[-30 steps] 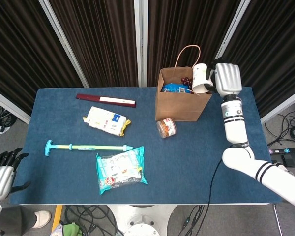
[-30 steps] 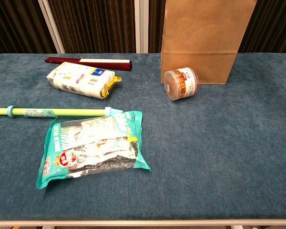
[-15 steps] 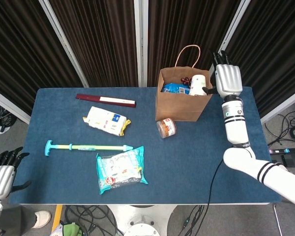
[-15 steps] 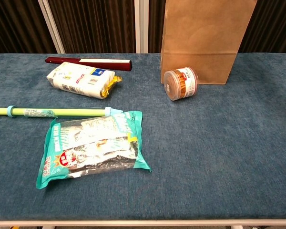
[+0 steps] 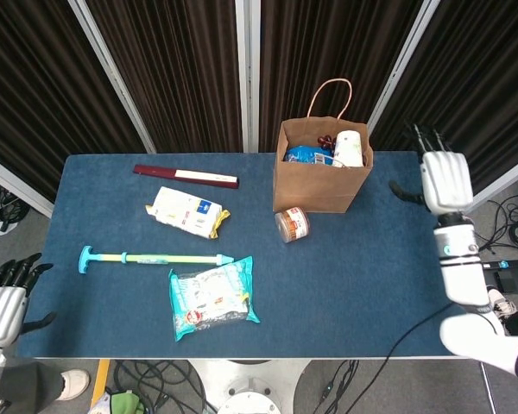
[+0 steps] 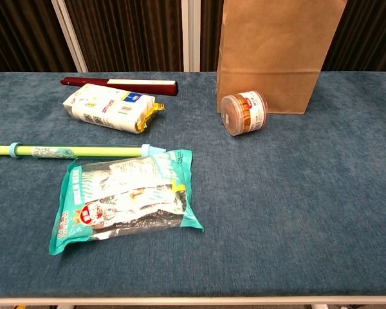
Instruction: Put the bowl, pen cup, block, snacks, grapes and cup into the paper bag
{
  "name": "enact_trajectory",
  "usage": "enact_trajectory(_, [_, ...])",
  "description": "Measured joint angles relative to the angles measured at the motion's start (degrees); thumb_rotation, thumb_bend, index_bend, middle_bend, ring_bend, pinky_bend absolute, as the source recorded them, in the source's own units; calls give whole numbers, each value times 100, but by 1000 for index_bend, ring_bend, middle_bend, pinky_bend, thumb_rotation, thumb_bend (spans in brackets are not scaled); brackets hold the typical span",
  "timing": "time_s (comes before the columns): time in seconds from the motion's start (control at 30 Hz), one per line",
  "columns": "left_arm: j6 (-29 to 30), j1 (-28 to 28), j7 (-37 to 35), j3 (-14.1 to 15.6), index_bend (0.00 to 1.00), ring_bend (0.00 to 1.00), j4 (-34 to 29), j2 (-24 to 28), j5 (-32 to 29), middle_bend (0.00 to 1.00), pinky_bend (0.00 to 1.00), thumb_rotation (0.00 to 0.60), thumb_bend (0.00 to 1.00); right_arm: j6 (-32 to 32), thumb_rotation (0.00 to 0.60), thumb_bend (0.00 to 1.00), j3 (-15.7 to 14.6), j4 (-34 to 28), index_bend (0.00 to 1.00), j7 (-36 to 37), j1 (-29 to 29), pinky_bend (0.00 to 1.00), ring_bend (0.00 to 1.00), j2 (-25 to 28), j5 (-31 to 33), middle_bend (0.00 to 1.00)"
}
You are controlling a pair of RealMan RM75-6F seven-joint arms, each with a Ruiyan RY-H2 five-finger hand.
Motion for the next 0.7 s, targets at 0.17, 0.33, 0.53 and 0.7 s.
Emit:
enact_trajectory(0.17, [20, -37, 53, -35, 267, 152, -33, -4, 33, 198, 112, 600, 3, 707, 600, 182, -720, -441, 129, 675, -957, 258, 89, 398, -1115, 184])
enact_trajectory(0.33, [89, -49, 189, -77, 267, 152, -63, -42, 39, 198, 112, 600, 3, 1278, 600, 206, -1488, -495, 42, 1166, -1721, 139, 0, 520, -2054, 77])
enact_trajectory(0.53, [251, -25, 374, -146, 267, 152, -69, -136, 29, 198, 112, 600, 3, 1648, 600, 216, -2195, -231, 0, 1272, -2410, 15, 0, 407, -2609, 2])
enact_trajectory(0.7, [261, -23, 485, -158, 267, 152, -69, -216, 0, 198, 112, 600, 3, 1968, 600, 217, -2277, -27, 0, 1191, -2738, 0, 0, 150, -2695, 0])
